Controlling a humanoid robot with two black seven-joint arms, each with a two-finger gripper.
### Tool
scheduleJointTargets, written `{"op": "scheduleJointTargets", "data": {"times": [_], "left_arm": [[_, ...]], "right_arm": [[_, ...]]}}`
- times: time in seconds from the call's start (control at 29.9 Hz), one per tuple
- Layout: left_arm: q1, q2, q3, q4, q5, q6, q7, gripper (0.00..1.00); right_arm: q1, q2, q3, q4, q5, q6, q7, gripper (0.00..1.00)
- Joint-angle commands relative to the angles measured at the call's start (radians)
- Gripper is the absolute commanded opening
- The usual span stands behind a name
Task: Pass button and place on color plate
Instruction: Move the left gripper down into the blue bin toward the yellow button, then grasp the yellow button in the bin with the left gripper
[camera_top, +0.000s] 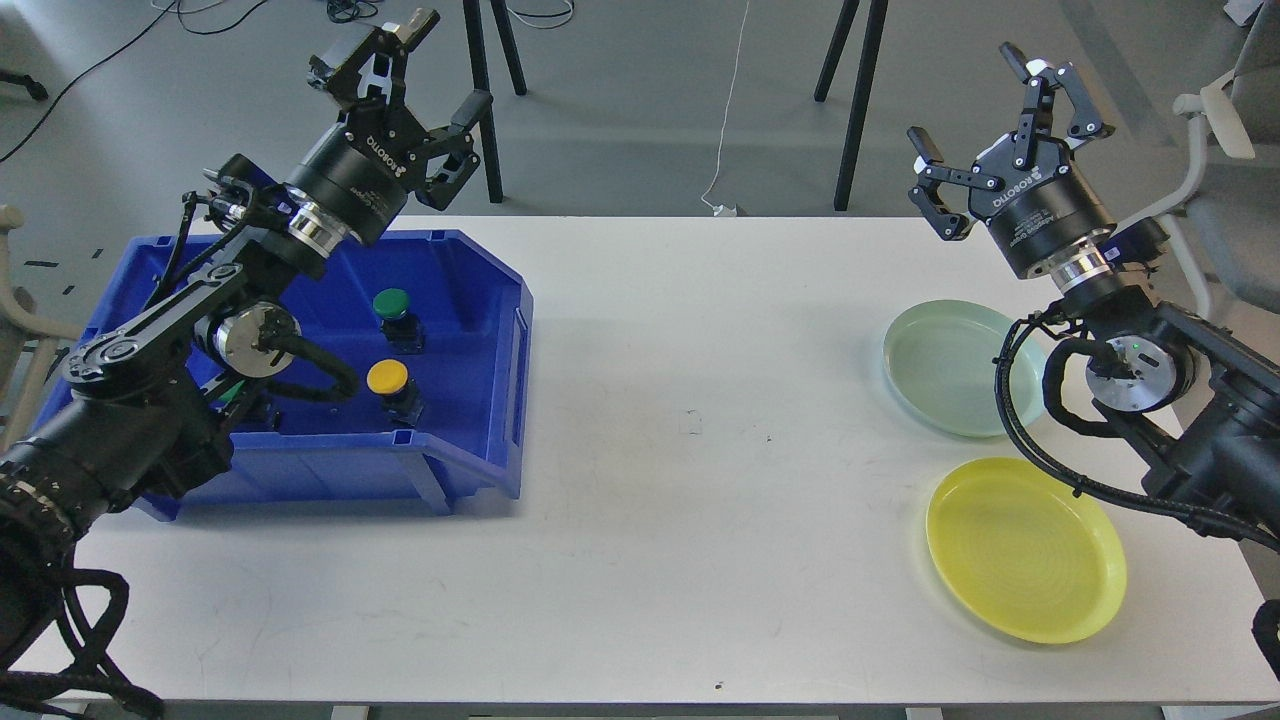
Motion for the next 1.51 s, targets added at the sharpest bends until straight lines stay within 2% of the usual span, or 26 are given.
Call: {"op": "scheduleJointTargets", "data": {"times": [0.0, 0.17, 0.27, 0.33, 0.43, 0.54, 0.7, 0.77, 0.87, 1.04, 1.2, 1.3, 1.47], "left_arm": [[0.003, -0.002, -0.022, 0.003, -0.045, 0.000, 0.000, 0.85], [0.003, 0.011, -0.025, 0.015, -0.084, 0.000, 0.000, 0.85], [0.008, -0.023, -0.051, 0.078, -0.102, 0.000, 0.000, 0.85], [0.008, -0.076, -0.074, 0.051, -0.101, 0.000, 0.000, 0.85], [0.028, -0.071, -0.121, -0.059, -0.101, 0.000, 0.000, 0.85], [0.078, -0.037, -0.163, -0.253, -0.084, 0.000, 0.000, 0.85], [0.080, 0.121, -0.122, -0.468, 0.149, 0.000, 0.000, 0.85], [0.060, 0.222, -0.056, -0.518, 0.245, 0.000, 0.000, 0.85], [-0.038, 0.362, 0.129, -0.538, 0.354, 0.001, 0.000, 0.85], [-0.309, 0.531, 0.580, -0.525, 0.578, 0.151, 0.000, 0.85], [-0.516, 0.537, 0.933, -0.479, 0.698, 0.208, 0.000, 0.85], [-0.555, 0.520, 1.035, -0.425, 0.746, 0.225, 0.000, 0.85], [-0.558, 0.482, 1.128, -0.351, 0.858, 0.233, 0.000, 0.85]], "right_arm": [[-0.007, 0.000, 0.005, 0.001, 0.002, 0.000, 0.000, 0.99], [-0.009, 0.001, 0.009, -0.007, 0.000, 0.000, 0.000, 0.99], [-0.004, 0.007, 0.011, -0.008, 0.000, 0.000, 0.000, 0.99], [-0.004, 0.016, 0.011, -0.008, 0.000, 0.000, 0.000, 0.99], [-0.012, 0.021, 0.008, -0.007, 0.000, 0.000, 0.000, 0.99], [-0.023, 0.021, 0.005, -0.007, 0.000, 0.000, 0.000, 0.99], [-0.032, 0.020, 0.009, -0.004, 0.000, 0.000, 0.000, 0.99], [-0.036, 0.020, 0.009, -0.005, 0.000, 0.000, 0.000, 0.99], [-0.050, 0.020, 0.009, -0.005, 0.000, 0.000, 0.000, 0.99], [-0.066, 0.020, 0.009, -0.007, 0.000, 0.000, 0.000, 0.99], [-0.070, 0.020, 0.008, -0.008, 0.000, 0.000, 0.000, 0.99], [-0.073, 0.020, 0.006, -0.008, 0.000, 0.000, 0.000, 0.99], [-0.082, 0.020, 0.003, -0.008, 0.000, 0.000, 0.000, 0.99]]}}
